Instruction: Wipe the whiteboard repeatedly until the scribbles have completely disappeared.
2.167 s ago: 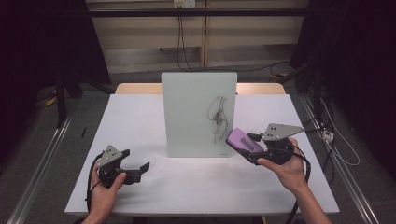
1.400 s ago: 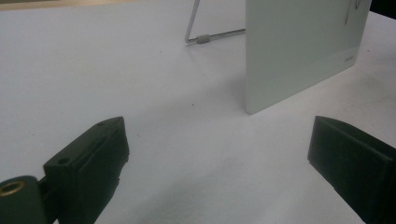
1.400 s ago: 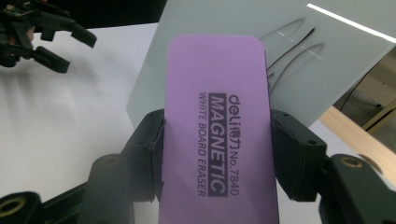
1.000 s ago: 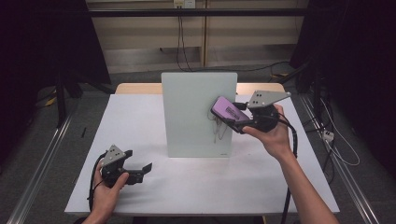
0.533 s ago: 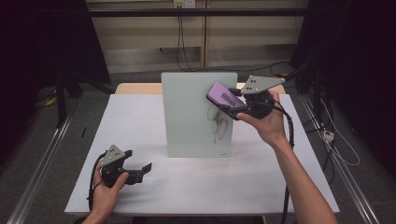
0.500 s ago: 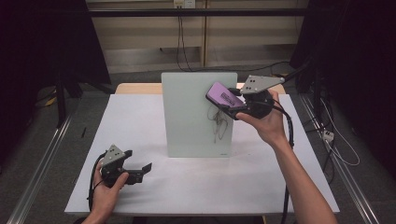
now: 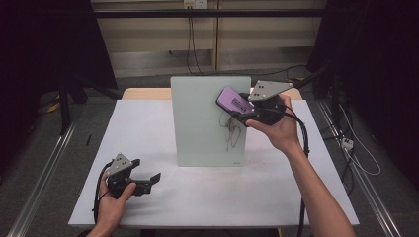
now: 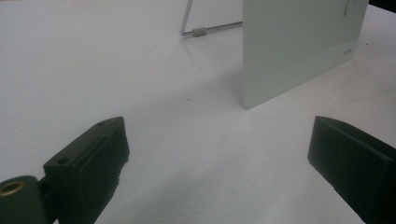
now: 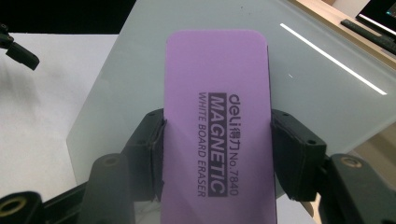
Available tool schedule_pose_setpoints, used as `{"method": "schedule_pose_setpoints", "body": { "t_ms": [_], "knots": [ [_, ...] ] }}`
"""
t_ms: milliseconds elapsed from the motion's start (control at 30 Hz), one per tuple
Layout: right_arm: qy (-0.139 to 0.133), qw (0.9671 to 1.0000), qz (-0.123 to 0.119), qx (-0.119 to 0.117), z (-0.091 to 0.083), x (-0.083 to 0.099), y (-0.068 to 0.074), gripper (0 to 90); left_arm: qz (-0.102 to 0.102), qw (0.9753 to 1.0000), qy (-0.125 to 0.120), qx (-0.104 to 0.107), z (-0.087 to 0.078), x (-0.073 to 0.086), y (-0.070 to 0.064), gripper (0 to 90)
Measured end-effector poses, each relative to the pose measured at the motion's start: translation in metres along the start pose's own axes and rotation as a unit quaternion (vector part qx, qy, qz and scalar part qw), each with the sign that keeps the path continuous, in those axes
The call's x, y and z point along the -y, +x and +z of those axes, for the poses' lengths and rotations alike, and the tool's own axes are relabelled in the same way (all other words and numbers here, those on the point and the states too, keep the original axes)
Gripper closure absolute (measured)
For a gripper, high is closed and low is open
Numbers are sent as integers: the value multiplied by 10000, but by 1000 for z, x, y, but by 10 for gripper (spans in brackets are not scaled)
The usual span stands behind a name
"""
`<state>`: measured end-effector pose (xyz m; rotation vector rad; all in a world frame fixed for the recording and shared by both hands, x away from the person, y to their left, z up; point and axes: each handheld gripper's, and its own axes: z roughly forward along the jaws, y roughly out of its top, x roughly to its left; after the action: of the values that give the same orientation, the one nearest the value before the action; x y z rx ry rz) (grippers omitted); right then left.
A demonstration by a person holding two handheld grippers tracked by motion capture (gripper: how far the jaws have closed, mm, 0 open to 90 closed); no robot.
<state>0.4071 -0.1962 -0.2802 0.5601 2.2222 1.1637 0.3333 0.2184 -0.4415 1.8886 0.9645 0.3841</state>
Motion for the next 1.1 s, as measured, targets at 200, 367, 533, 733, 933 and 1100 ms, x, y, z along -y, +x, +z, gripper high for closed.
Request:
{"method": "schedule_pose_setpoints", "body": {
  "t_ms": [200,367,533,733,933,1100],
  "knots": [
    [13,10000,-38,14,2,2,2,417,-30,10000,5,-90,-1,1,2,53],
    [30,10000,-35,-19,3,5,3,418,-10,10000,0,-45,0,0,0,53],
    [51,9999,-46,-88,5,10,6,418,-1,10000,7,-54,0,0,1,53],
    [132,9997,-66,-182,10,17,14,418,-10,9999,-1,-130,0,0,1,54],
    [195,9995,-101,-206,15,23,22,418,-14,9999,7,-134,0,0,1,54],
    [249,9995,-179,-120,15,21,24,417,-13,9999,4,-118,0,0,1,54]
  ]
}}
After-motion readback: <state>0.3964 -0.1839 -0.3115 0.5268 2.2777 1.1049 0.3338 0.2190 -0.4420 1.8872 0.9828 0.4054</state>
